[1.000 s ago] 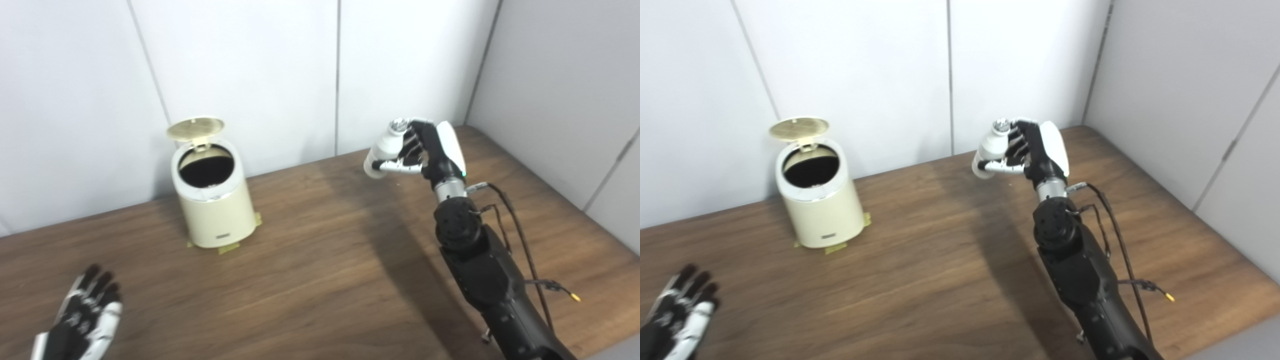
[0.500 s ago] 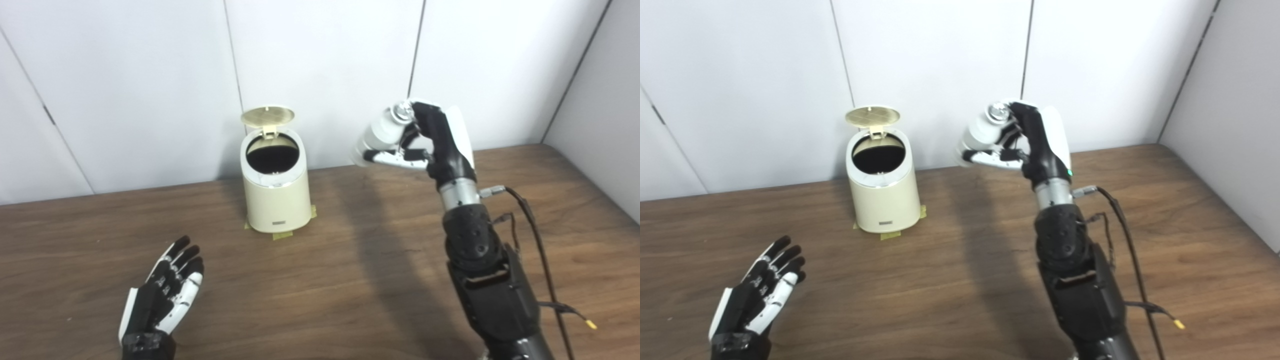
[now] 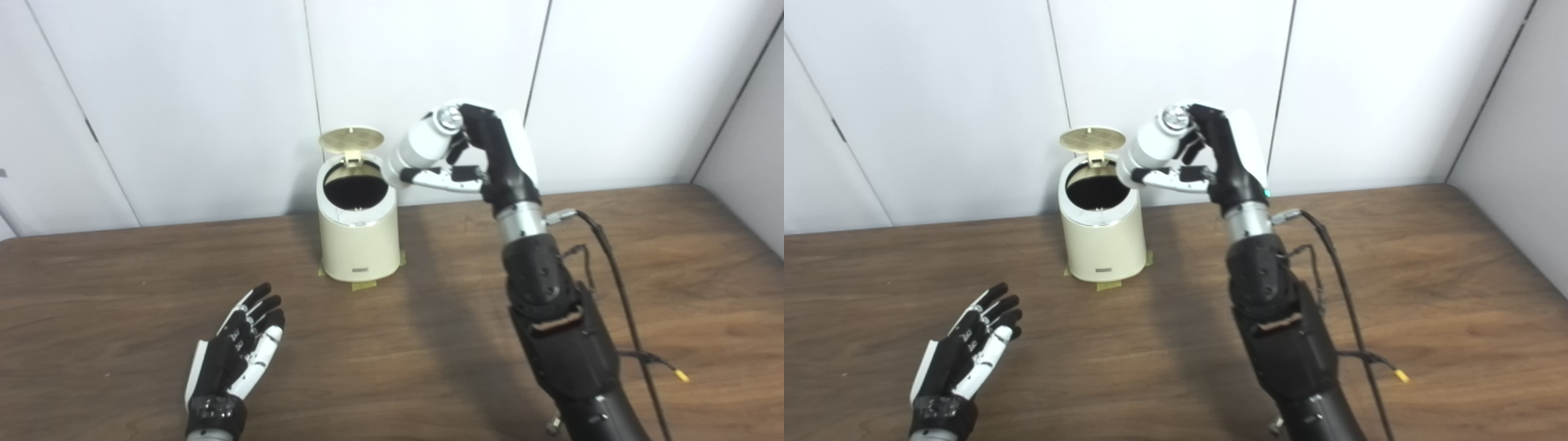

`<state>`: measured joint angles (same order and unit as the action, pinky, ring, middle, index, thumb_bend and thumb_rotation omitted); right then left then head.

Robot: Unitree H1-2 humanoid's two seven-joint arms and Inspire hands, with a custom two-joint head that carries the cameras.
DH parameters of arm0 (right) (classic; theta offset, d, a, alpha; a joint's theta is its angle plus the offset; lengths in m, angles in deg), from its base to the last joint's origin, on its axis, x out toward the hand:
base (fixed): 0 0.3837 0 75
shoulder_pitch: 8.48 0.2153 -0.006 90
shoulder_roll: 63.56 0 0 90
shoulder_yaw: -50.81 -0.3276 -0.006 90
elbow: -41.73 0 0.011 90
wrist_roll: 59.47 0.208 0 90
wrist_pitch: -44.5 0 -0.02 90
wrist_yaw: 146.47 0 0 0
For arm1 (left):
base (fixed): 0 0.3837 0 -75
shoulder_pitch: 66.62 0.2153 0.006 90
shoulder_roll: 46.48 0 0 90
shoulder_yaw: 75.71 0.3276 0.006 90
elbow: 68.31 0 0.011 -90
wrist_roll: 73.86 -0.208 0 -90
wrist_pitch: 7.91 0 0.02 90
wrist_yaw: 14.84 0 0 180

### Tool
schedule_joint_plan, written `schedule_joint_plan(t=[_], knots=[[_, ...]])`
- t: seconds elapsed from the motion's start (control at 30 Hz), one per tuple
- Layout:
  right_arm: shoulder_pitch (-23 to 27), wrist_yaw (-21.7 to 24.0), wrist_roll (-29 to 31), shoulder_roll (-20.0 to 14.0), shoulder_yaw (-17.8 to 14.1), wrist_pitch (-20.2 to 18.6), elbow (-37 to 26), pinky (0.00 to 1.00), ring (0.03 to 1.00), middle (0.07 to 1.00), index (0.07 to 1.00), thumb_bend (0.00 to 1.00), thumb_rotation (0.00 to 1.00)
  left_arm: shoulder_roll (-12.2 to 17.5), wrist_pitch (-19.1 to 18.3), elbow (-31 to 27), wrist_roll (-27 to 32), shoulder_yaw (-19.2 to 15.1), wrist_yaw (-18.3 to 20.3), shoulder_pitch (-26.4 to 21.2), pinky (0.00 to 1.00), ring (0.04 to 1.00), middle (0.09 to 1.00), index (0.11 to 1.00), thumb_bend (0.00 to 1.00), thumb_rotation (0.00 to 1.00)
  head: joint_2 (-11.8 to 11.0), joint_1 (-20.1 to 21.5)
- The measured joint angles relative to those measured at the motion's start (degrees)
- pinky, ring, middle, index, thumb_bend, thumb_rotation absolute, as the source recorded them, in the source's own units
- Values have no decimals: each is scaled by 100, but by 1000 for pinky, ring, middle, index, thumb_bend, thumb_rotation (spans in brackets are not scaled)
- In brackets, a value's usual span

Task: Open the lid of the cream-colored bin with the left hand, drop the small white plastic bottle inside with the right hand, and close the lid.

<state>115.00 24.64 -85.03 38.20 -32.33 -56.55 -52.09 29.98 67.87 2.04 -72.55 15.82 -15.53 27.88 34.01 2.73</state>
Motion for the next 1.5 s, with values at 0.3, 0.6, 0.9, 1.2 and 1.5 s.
schedule_joint_plan(t=[0.3,0.6,0.9,1.2,1.5], knots=[[397,-79,16,231,33,319,756,307,390,494,510,518,0,-79,64,75,-110,115,-161,18,817,838,847,901,459,376,-53,-185],[548,-194,180,235,14,756,1493,304,387,497,511,518,0,-194,122,64,-146,234,-192,37,813,842,848,905,422,369,-44,-317],[590,-219,186,246,57,930,1694,318,398,503,506,518,0,-226,122,57,-147,242,-208,40,812,843,848,905,418,359,-26,-308],[603,-473,139,256,52,1189,2156,343,408,509,499,518,0,-250,122,58,-149,245,-229,38,807,839,844,905,421,355,-18,-308],[641,-825,-38,273,137,1479,2455,365,412,504,496,519,0,-286,151,58,-149,274,-314,39,806,835,842,904,434,350,-9,-308]])
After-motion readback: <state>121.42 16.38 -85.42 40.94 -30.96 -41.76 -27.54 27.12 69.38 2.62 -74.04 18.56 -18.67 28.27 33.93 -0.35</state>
